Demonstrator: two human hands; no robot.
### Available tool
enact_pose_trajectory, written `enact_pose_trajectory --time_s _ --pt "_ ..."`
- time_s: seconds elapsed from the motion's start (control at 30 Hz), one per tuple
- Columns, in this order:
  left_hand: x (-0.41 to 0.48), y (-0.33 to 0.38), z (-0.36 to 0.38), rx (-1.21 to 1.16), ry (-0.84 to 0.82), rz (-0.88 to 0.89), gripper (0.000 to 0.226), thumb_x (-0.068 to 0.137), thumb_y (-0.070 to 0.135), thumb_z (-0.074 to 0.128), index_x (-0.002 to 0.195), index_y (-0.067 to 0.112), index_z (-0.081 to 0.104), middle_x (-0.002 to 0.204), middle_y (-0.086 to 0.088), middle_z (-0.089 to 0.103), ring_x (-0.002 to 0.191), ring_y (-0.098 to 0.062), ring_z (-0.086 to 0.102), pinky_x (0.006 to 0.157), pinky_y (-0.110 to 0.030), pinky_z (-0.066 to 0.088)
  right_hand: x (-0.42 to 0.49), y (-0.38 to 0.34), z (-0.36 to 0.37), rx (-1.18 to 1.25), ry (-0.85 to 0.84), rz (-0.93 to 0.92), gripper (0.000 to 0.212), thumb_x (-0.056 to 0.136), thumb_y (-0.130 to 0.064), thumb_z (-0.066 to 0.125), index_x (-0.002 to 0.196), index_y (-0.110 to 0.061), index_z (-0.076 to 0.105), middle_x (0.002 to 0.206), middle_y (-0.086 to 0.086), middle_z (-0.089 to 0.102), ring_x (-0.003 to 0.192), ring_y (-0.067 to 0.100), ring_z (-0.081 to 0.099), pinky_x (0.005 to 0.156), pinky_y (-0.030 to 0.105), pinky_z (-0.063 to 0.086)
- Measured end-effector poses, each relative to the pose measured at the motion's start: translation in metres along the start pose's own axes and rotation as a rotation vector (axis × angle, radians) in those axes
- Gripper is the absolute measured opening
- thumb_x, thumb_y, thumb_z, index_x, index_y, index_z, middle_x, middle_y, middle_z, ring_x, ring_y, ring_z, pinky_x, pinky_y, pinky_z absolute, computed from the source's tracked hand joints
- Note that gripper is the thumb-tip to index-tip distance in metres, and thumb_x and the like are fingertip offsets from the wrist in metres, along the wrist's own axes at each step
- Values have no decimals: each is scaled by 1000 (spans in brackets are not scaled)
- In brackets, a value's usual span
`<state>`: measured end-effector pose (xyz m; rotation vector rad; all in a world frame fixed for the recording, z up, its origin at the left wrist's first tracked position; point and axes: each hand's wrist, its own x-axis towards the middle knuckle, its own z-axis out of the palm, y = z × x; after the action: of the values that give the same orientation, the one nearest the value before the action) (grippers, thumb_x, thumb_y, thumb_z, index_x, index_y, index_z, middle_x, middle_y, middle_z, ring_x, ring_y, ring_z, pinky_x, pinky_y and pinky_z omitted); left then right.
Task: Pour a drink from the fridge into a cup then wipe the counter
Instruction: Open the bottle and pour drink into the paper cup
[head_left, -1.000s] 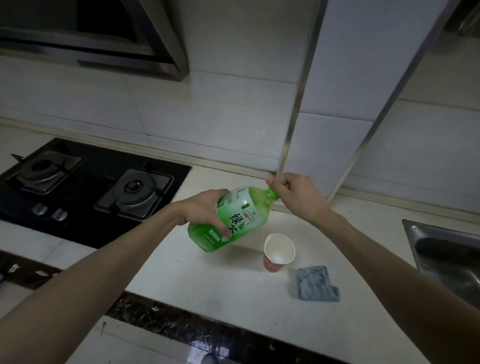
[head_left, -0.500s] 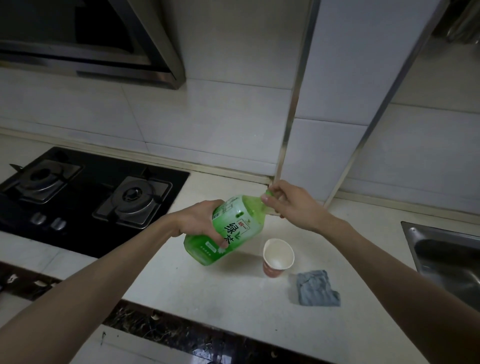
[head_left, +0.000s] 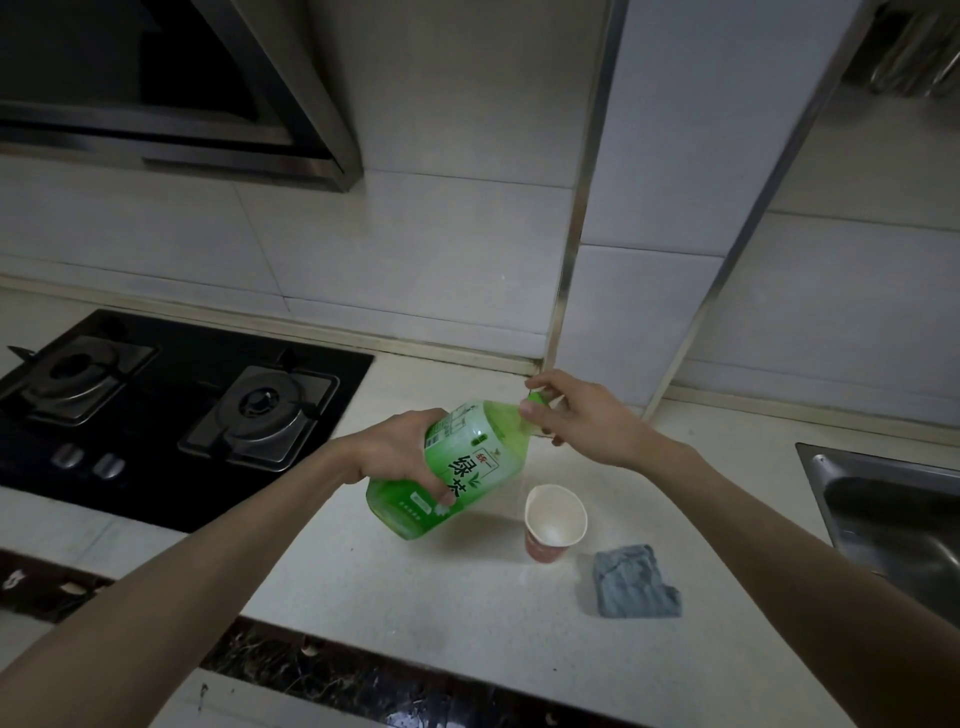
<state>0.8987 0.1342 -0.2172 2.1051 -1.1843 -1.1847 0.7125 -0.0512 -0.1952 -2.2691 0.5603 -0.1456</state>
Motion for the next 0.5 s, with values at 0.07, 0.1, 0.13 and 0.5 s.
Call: enact_pose_trajectory --time_s 0.07,0.1,0.13,0.5 --pt "1 2 0 1 0 3 74 50 20 96 112 25 57 105 5 73 97 -15 71 84 -39 61 2 -1 1 -7 80 46 37 92 -49 56 103 -14 63 82 -1 69 63 10 66 68 31 56" --pt "1 3 0 7 1 4 74 50 21 96 112 25 57 104 6 73 96 -14 71 84 -39 61 2 0 0 -19 98 48 34 92 -46 58 96 -14 64 73 -3 68 57 4 63 63 26 54" --pt "1 3 0 13 2 4 75 49 21 96 112 26 57 104 6 73 96 -14 71 84 -38 61 3 1 -2 -21 98 38 28 91 -42 62 93 -14 65 69 -5 66 54 0 60 60 22 51" --pt "0 1 6 20 4 4 77 49 23 97 113 27 56 105 6 73 97 -15 71 84 -39 61 -6 1 -3 37 88 96 36 94 -44 56 104 -11 66 80 -2 67 56 6 64 52 13 47"
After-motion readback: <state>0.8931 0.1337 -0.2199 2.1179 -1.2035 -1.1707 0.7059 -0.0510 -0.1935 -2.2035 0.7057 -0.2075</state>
